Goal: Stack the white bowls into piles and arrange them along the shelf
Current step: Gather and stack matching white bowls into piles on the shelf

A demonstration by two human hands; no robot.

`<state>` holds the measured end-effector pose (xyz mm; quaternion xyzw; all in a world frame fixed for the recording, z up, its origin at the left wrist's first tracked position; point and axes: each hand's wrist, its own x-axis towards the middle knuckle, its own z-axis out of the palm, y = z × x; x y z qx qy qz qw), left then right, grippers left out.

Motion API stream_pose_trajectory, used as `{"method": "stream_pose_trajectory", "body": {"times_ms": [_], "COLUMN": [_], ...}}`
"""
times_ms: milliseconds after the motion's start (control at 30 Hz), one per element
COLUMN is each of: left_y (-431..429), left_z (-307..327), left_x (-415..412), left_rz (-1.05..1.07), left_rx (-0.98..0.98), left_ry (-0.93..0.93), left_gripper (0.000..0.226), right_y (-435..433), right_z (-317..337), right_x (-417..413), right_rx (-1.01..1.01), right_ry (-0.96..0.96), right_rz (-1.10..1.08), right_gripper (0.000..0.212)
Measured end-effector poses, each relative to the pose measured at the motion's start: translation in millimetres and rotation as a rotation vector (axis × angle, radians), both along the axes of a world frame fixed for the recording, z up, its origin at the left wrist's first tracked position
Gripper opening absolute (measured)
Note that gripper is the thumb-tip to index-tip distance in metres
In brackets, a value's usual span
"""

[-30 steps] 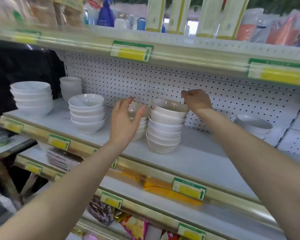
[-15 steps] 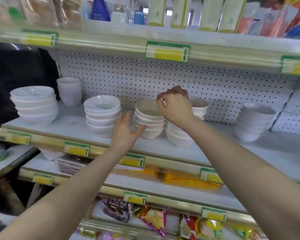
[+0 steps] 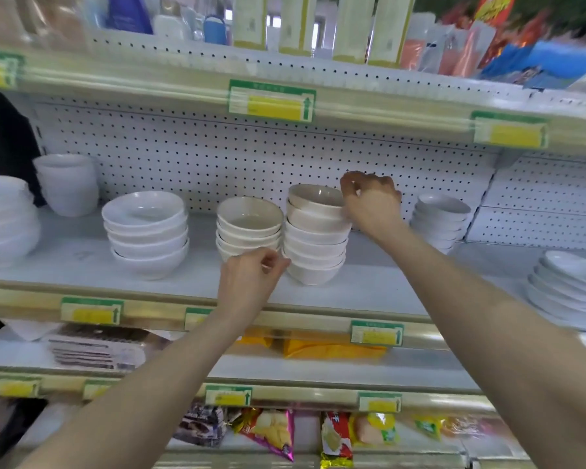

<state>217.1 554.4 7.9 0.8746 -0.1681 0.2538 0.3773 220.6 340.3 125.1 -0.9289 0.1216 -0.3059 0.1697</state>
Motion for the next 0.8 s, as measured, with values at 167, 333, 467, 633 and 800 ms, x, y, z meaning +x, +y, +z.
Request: {"method": "stream_pose_trajectory", "body": {"times_ms": [167, 333, 467, 633, 800], "left_y": [-20.5, -43.3, -54.0, -77.5, -101.6], "left_z": [-17.8, -19.0, -22.1, -16.1, -11.9], "left_x": [9.0, 15.1, 22.6, 28.6, 43.1], "left_rz": [-0.044, -0.114, -0.120, -0.112, -0.118], "left_rx": [0.127, -0.018, -0.066, -0.004, 0.084], "left_ry": [0.234, 0.300, 0.311, 0.299, 0.309], "left_gripper": [0.051, 0.050, 0.044, 0.043, 0.050], "right_y": [-12.9, -16.2, -27.4, -49.6, -72.1], "right_z": [-9.2, -13.6, -14.9, -13.7, -10.2], "right_x": [-6.2, 3.1, 5.7, 10.9, 25.1], "right_rx": [0.478, 0.572, 0.590, 0.585, 0.523], "right_ry": [0.206, 0.257, 0.262, 0.268, 0.283], "right_rz": [0.129, 0.166, 0.192, 0.198, 0.144], "right_gripper": [0.056, 0.059, 0.057, 0.051, 0.052]}}
